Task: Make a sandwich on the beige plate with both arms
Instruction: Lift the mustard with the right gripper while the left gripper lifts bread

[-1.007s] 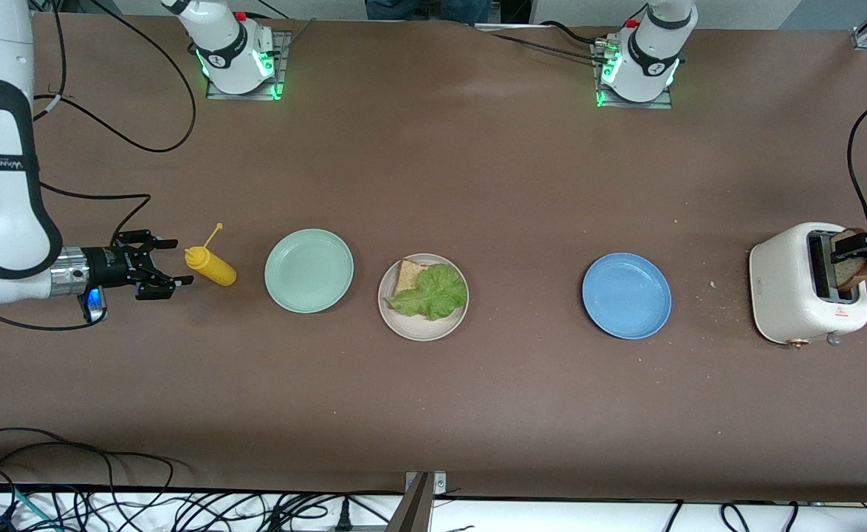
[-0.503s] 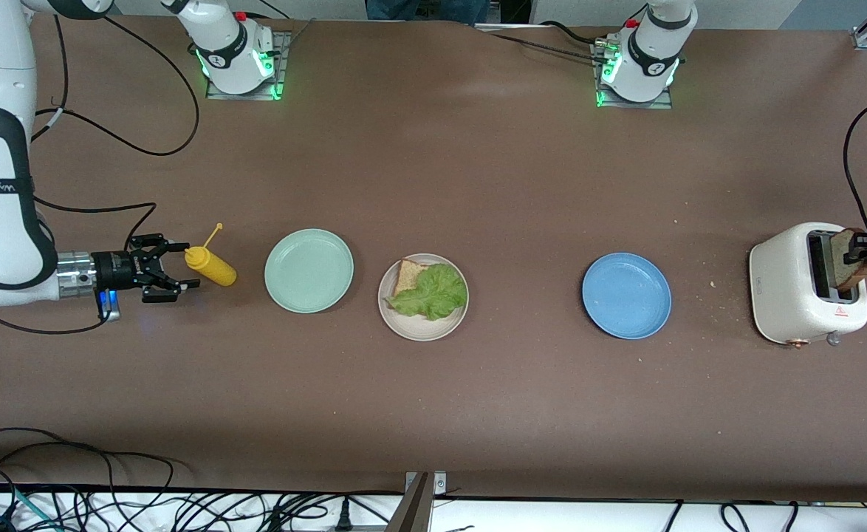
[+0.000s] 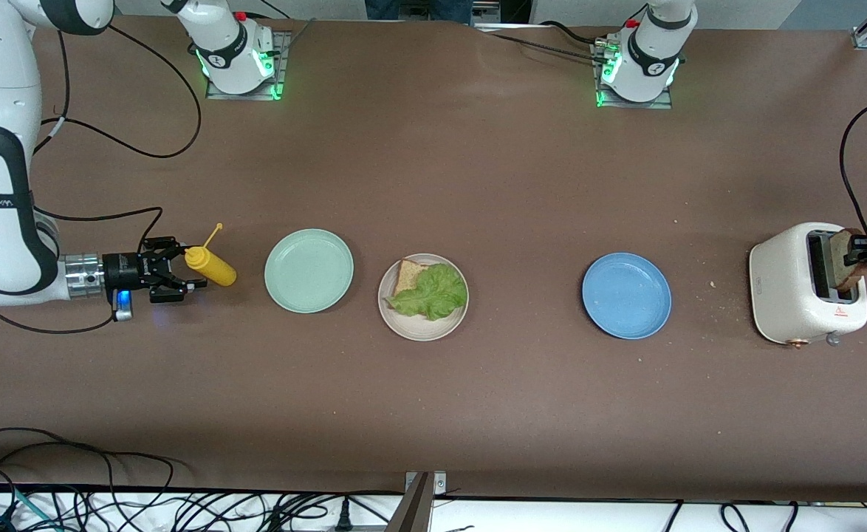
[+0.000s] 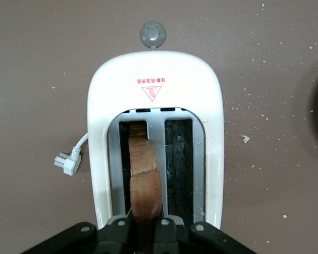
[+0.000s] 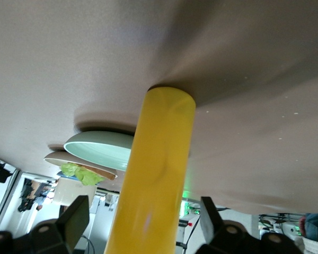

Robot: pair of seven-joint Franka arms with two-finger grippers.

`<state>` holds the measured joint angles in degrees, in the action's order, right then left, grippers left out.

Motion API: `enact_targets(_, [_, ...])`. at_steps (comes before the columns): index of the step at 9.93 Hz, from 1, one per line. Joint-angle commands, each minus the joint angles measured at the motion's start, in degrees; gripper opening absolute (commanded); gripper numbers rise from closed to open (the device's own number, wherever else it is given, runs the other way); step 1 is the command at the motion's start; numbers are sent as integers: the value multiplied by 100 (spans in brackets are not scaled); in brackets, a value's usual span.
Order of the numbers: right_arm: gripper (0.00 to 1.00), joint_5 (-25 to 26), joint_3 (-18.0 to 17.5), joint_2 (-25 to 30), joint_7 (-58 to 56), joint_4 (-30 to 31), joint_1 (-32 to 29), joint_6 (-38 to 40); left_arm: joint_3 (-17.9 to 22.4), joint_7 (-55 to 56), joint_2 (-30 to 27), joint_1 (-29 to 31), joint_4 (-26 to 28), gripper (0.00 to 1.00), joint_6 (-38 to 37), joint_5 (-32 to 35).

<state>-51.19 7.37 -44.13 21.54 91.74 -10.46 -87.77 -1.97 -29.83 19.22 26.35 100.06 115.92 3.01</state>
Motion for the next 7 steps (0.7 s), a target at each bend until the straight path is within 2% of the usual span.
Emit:
enact_targets(1, [50, -295, -60, -130, -194, 63, -106, 190, -102, 144, -76, -68, -573, 0, -577, -187])
enact_targets(2, [35, -295, -60, -130, -212, 63, -132, 199, -198, 153, -76, -77, -758, 0, -675, -187])
enact_targets(4, [18, -348, -60, -113, -159, 63, -150, 278, -382, 301, -76, -103, -1180, 0, -947, -187])
enact_targets(7, [15, -427, -52, 158, -2, 37, -123, 340, -585, 601, -76, -112, -1445, 0, -974, -161])
